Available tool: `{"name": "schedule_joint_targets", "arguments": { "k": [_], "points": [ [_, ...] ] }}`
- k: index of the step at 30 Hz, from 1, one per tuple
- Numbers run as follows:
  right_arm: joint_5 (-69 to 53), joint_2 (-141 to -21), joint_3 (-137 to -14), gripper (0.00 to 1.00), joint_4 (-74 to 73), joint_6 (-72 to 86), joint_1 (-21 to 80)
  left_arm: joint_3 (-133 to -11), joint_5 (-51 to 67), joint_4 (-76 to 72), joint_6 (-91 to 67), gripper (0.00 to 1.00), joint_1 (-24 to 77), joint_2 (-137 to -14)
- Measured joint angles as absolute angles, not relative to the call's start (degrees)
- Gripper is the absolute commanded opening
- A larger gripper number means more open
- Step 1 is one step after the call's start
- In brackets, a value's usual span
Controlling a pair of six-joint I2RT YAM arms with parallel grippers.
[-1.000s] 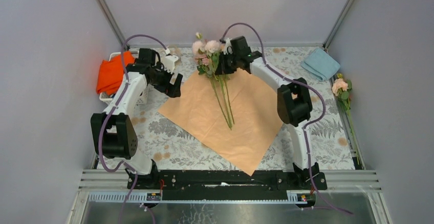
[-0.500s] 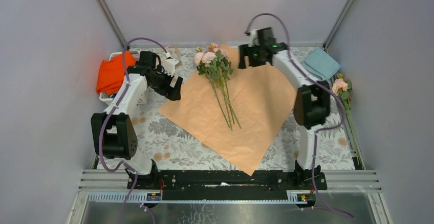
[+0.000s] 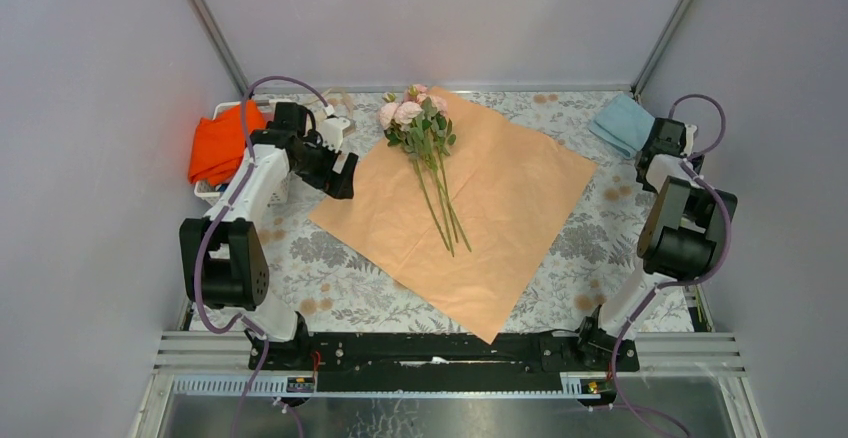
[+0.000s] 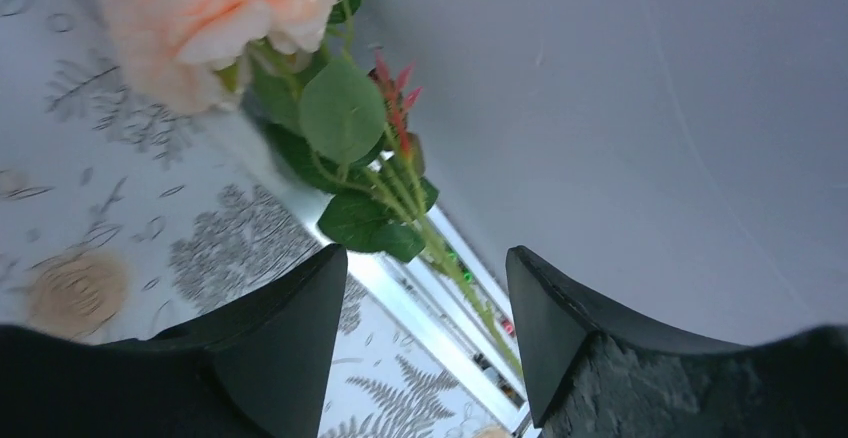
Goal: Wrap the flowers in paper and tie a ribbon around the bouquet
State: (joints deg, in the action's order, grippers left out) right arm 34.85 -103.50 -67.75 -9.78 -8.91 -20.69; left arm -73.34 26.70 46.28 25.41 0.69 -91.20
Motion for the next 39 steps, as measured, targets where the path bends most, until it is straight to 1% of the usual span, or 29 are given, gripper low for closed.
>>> {"name": "schedule_joint_targets", "arguments": {
  "k": [7,18,21,23,25,27,28,31,32,36,39],
  "points": [
    [37.89,-108.27,-66.89,0.66,-1.65,-13.96,-22.06,-73.34,26.70,46.28,25.47,0.99,0.69,-91.26],
    [37.85,-112.09,-65.69,0.67,0.51,-14.57,-23.46,-73.34,26.70,46.28,25.47,0.99,0.69,-91.50],
    [37.58,-113.16,-65.69,0.66,0.51,-14.13,-24.27,-73.34,26.74,46.28,25.47,0.99,0.69,-91.79],
    [37.50,-113.93,-65.69,0.61,0.56,-14.13,-24.82,-73.34,26.74,46.26,25.47,0.99,0.69,-91.94],
    [37.56,-114.96,-65.69,0.40,0.67,-14.24,-25.19,-73.34,26.74,46.28,25.47,0.99,0.69,-92.01],
    [37.85,-115.96,-65.69,0.23,0.80,-14.37,-25.41,-73.34,26.74,46.28,25.47,0.99,0.69,-92.01],
    [37.91,-116.29,-65.69,0.17,0.80,-14.57,-25.47,-73.34,26.74,46.28,25.47,0.99,0.69,-92.01],
    [37.93,-116.51,-65.69,0.04,0.51,-14.87,-25.52,-73.34,26.76,46.28,25.45,0.99,0.69,-92.01],
    [37.89,-116.42,-65.69,0.00,0.47,-15.18,-25.47,-73.34,26.76,46.28,25.47,0.99,0.69,-92.01],
    [38.13,-113.67,-65.52,0.00,-1.48,-16.49,-23.97,-73.34,26.74,46.28,25.47,0.99,0.69,-92.03],
    [40.75,-107.26,-65.60,0.00,-1.91,-18.81,-20.45,-73.36,26.76,46.28,25.45,0.99,0.69,-92.18]
  ]
}}
